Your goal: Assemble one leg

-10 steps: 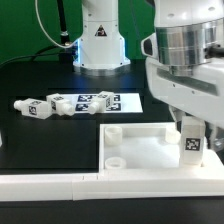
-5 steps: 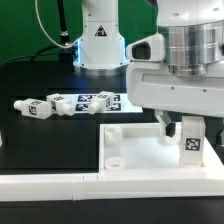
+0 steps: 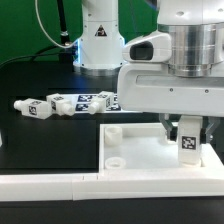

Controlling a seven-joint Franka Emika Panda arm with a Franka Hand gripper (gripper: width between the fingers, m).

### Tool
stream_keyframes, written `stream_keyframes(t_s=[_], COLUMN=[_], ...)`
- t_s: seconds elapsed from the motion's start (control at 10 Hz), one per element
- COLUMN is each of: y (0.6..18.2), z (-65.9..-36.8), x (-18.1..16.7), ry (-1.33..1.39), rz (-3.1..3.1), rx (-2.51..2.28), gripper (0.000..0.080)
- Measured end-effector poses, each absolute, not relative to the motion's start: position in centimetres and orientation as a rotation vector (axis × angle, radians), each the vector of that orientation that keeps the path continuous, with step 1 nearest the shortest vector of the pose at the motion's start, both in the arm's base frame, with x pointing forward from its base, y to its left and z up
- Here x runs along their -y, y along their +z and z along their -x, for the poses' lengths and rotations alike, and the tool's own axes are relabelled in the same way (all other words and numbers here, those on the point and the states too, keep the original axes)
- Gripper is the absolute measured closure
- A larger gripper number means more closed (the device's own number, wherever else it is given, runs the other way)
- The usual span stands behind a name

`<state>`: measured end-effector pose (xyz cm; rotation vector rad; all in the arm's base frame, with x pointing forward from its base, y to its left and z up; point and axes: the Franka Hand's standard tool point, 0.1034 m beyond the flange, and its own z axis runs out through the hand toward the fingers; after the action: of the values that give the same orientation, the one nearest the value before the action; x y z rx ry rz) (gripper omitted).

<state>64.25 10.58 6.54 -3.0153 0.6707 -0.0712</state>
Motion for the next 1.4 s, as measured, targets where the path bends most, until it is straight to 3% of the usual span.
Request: stream_keyframes(t_s=[0.5, 0.8, 1.1, 1.2, 1.3, 1.4], y=[6.3, 6.3, 6.2, 6.2, 6.2, 6.2], z=[-63.9, -64.2, -64.1, -64.1, -64.1, -64.0], x=[-10.5, -10.9, -11.0, -11.0, -11.3, -12.0], ry=[-0.004, 0.053, 0.040, 0.035, 0.008, 0.000], rz=[2.766, 2.145, 1.985, 2.037, 2.238, 2.380], rx=[-1.383, -2.126, -2.255, -2.209, -2.009, -1.833], gripper=[0.0515, 0.0515, 0.0515, 0.0321, 0.0201, 0.0201])
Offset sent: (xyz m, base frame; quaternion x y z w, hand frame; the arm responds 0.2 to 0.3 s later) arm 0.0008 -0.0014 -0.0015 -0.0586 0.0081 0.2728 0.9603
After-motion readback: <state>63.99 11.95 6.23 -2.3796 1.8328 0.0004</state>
